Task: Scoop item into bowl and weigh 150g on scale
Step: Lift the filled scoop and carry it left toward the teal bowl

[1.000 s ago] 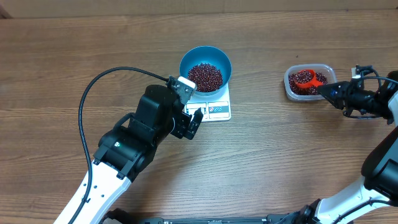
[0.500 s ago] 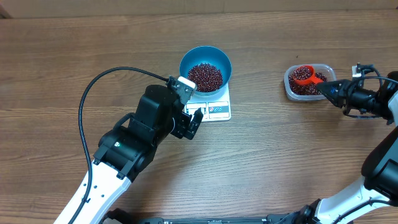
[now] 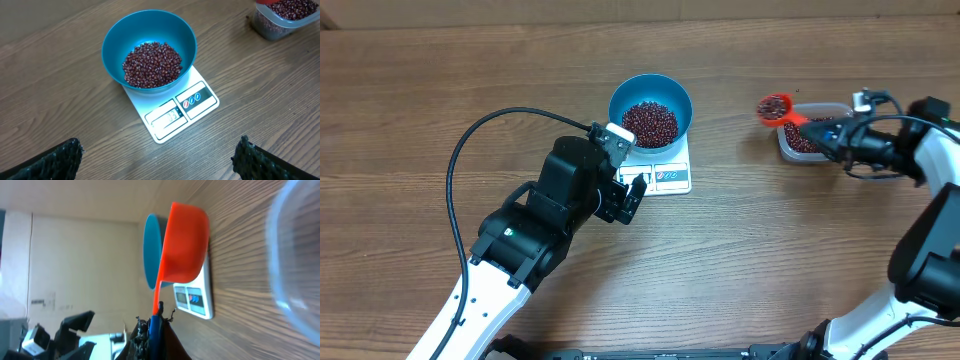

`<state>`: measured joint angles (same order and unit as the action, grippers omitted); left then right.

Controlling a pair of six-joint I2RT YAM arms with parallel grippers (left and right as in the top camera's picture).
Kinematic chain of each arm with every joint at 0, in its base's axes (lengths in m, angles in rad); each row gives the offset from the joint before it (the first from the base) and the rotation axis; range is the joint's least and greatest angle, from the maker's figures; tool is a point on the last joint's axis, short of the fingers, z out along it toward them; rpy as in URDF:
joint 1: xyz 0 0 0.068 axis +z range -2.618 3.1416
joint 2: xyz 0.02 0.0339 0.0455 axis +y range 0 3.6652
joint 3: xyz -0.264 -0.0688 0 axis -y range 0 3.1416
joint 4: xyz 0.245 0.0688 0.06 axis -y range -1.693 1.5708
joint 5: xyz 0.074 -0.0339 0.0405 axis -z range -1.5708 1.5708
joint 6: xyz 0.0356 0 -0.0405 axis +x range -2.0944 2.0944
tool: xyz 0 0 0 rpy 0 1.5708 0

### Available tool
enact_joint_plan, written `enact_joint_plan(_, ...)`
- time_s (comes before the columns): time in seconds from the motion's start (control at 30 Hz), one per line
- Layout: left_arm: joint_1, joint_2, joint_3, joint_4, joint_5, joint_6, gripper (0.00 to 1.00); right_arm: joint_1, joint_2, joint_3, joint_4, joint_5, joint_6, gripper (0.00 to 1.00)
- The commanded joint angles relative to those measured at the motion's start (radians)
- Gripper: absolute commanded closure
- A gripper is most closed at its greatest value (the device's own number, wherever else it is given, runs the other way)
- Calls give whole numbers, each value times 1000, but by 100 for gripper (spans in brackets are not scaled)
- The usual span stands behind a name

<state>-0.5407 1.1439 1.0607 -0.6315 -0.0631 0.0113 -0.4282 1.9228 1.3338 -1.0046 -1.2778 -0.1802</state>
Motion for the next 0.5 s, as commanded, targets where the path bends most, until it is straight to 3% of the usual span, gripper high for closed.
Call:
enact_joint_plan(0.0, 4, 2, -3, 1, 2, 19, 0, 59, 3, -3, 13, -64, -11, 96)
enact_joint_plan(0.47, 4, 2, -3, 1, 2, 19, 0, 275, 3, 77, 80, -71, -6, 96)
